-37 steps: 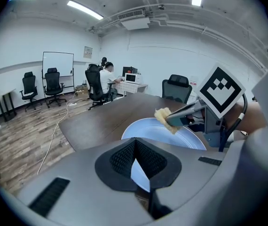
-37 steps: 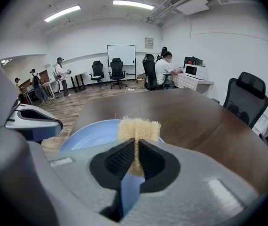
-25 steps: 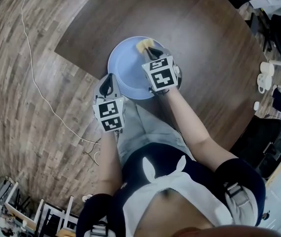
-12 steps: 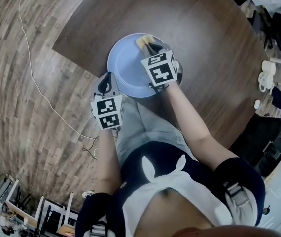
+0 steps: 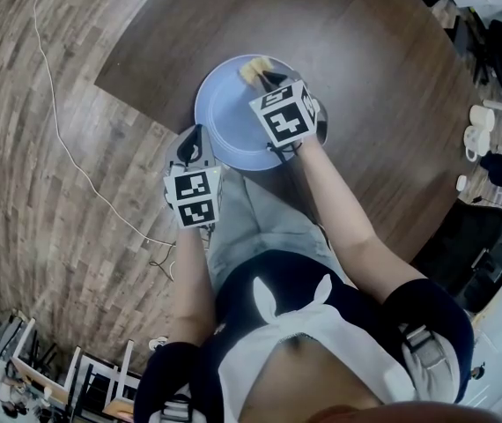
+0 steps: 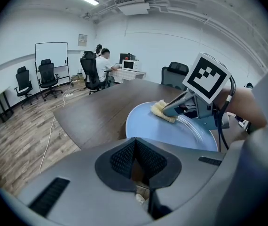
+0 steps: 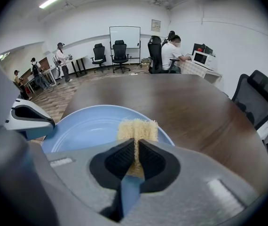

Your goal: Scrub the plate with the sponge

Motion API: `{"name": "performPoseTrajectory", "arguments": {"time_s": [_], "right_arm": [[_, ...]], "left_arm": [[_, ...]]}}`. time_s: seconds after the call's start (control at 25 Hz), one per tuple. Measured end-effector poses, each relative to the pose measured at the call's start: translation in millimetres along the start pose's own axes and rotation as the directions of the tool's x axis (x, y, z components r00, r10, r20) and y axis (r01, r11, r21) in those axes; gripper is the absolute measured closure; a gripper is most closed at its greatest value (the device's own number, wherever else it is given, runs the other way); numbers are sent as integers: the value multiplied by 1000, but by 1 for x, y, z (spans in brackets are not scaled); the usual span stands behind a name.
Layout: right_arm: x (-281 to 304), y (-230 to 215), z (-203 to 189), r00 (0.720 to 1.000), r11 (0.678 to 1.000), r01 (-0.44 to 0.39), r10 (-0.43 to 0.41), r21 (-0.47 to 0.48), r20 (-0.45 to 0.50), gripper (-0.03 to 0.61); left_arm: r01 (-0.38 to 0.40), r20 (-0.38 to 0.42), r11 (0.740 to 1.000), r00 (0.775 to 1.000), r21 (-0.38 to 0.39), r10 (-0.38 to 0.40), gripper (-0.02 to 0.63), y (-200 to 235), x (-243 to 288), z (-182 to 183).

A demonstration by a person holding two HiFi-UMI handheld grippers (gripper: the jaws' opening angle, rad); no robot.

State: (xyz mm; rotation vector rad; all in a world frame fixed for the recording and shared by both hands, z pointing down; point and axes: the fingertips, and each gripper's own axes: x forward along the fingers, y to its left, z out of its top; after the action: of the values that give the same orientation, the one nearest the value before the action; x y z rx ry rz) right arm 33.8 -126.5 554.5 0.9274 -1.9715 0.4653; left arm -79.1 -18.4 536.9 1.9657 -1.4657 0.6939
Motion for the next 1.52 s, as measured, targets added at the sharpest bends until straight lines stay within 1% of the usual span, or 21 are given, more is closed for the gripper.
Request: {"name": "performPoseTrajectory", "arguments": {"time_s": [0.32, 0.6, 0.96, 1.32, 1.52], "right_arm": [[5, 11, 7, 1000, 1000, -27, 27, -6, -11, 552], [6, 19, 15, 1000, 999, -25, 25, -29, 0, 552], [7, 38, 20, 998, 996, -55, 56, -64, 3, 552], [8, 55, 24, 995, 994, -94, 95, -56, 21, 552], [7, 68, 24, 989, 989, -142, 143, -32, 35, 552]], "left_arm": [[14, -16, 1000, 1000, 12, -14, 611, 1, 0, 0], [13, -7, 1000, 1000, 3, -13, 611, 2, -2, -2], [4, 13, 1000, 1000, -14, -4, 611, 4, -2, 0], [4, 16, 1000, 1000, -25, -4, 611, 5, -1, 0], [7, 17, 1000, 1000, -30, -6, 611, 5, -2, 0]]}}
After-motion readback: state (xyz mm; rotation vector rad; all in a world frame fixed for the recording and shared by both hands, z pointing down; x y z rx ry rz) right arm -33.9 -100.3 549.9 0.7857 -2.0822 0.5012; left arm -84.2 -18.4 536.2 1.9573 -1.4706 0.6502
